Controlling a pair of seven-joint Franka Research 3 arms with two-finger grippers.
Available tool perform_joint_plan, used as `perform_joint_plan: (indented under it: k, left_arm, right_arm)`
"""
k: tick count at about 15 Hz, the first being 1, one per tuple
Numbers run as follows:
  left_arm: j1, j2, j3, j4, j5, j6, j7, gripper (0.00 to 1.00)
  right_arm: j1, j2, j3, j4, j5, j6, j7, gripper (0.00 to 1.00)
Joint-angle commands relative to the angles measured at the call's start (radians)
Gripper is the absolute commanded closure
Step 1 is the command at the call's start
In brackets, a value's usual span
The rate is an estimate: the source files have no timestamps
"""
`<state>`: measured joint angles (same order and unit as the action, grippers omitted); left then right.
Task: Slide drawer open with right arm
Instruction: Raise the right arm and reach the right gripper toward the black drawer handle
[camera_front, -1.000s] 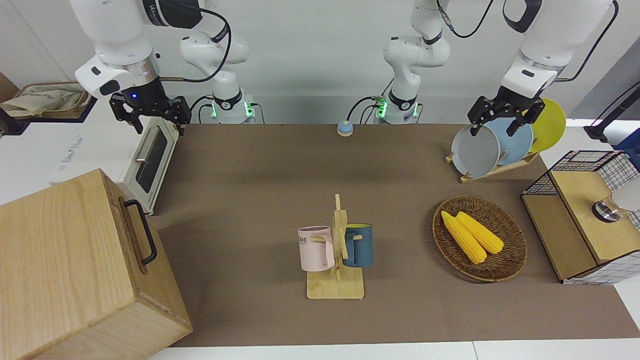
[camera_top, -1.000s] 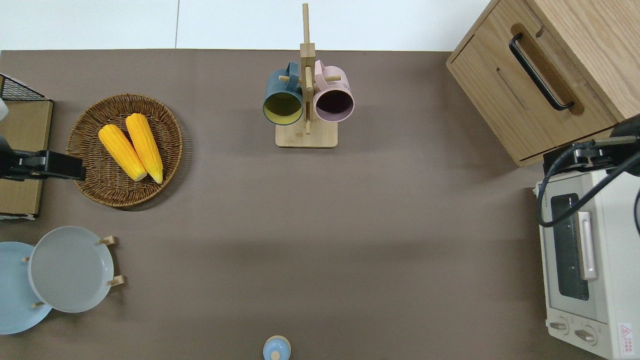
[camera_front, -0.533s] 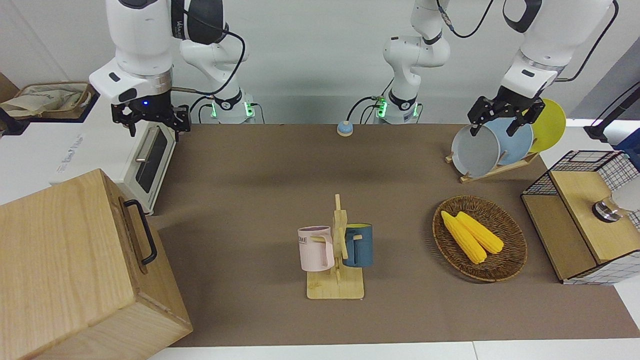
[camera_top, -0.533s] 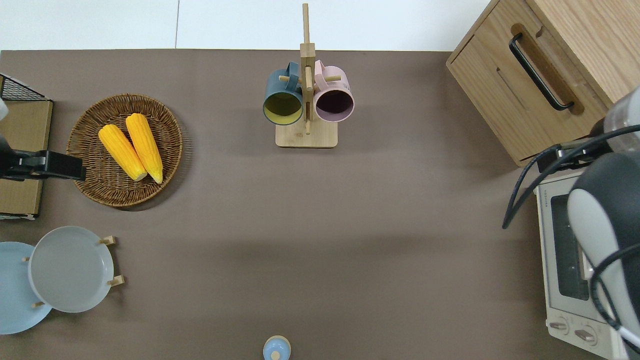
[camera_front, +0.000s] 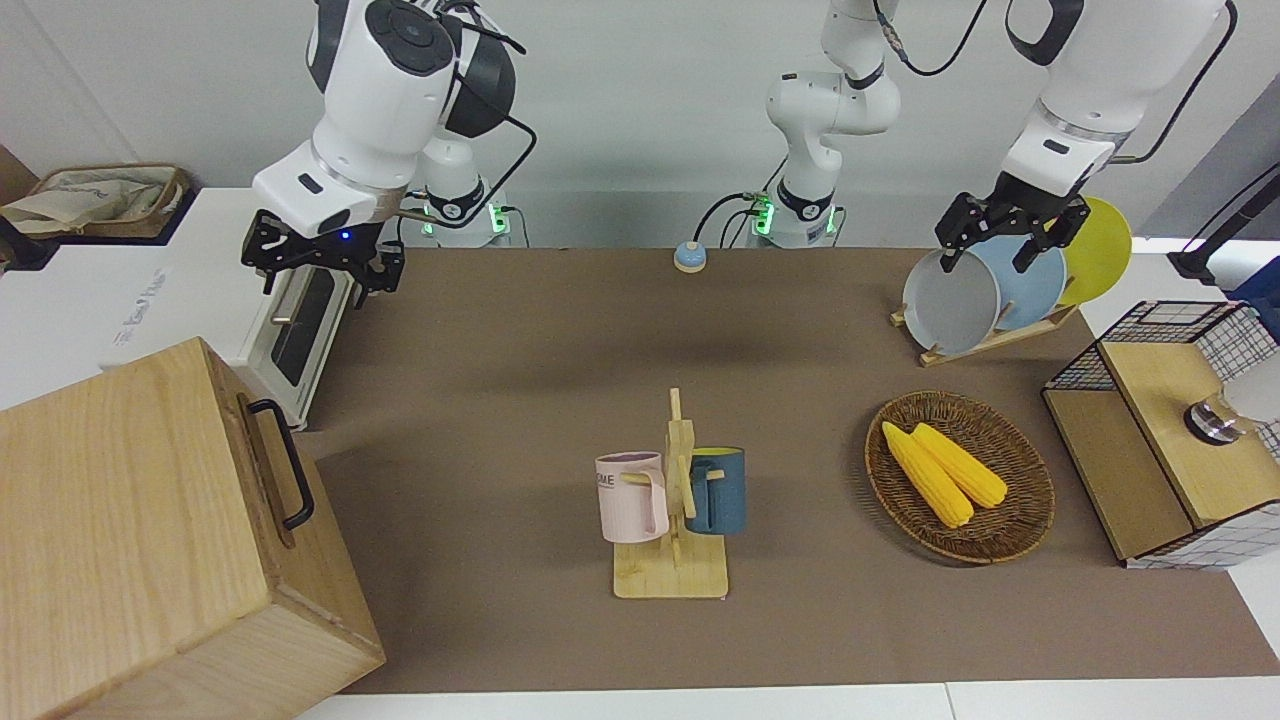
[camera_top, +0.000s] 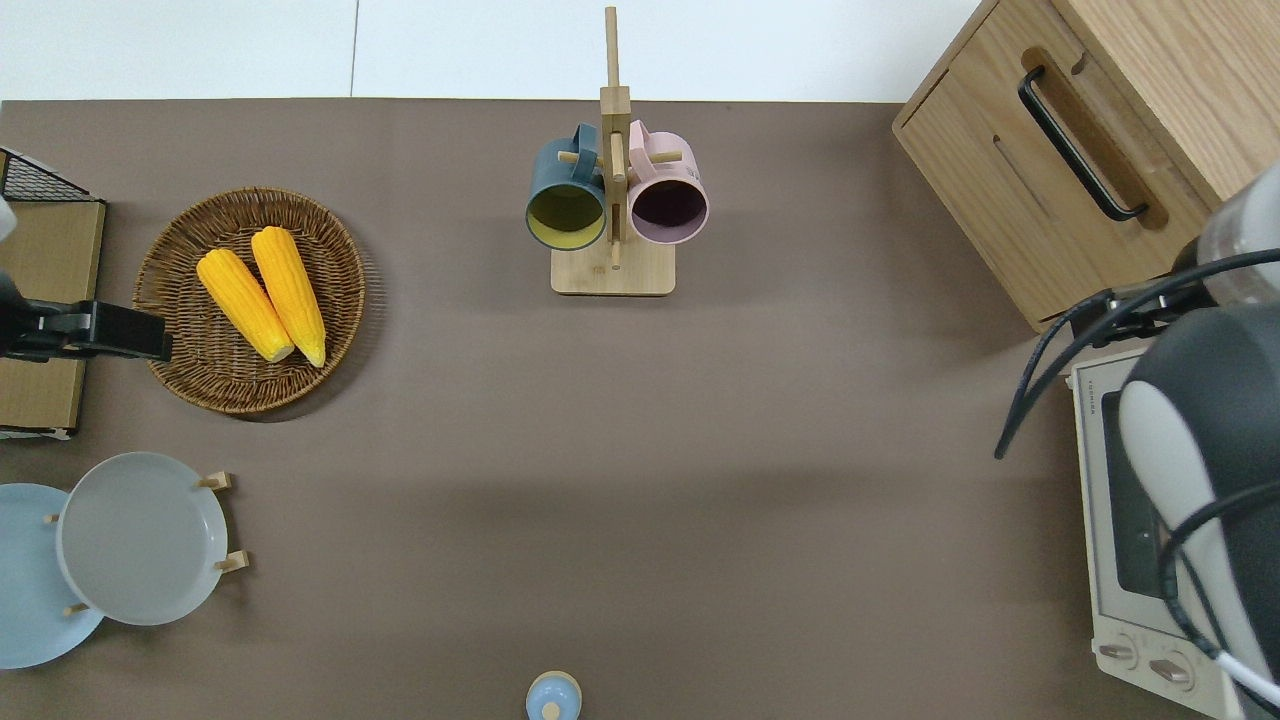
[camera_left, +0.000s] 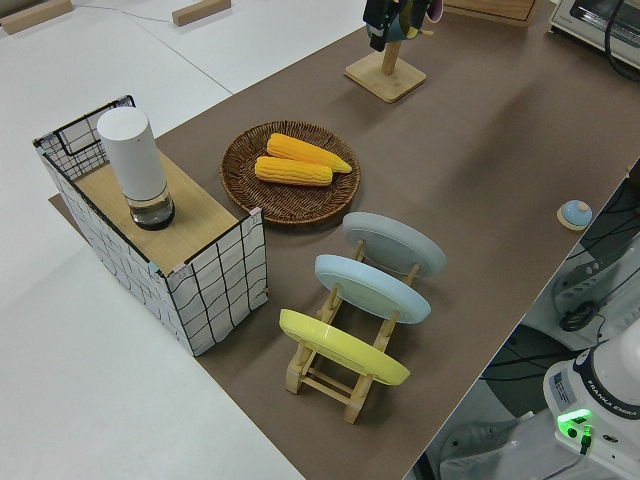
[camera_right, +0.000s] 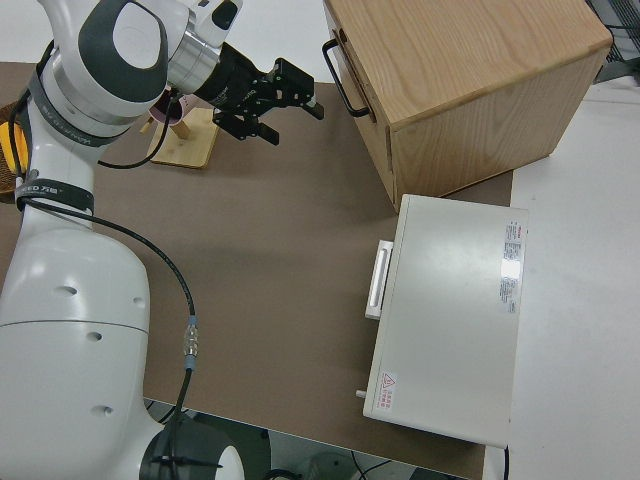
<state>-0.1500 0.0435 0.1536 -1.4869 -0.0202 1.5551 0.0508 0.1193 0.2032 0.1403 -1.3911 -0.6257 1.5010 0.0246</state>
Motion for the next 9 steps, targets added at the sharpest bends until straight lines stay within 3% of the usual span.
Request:
perform_joint_plan:
  k: [1, 9]
  left_arm:
    - [-0.017, 0.013, 0.017, 0.020, 0.012, 0.000, 0.008, 0.00]
    - [-0.017, 0.013, 0.017, 0.020, 0.012, 0.000, 0.008, 0.00]
  right_arm:
    - [0.002, 0.025, 0.033, -0.043, -0.150, 0.079, 0.001, 0.015]
    - [0.051, 0.099, 0.033, -0.086, -0.425, 0.176, 0.003, 0.015]
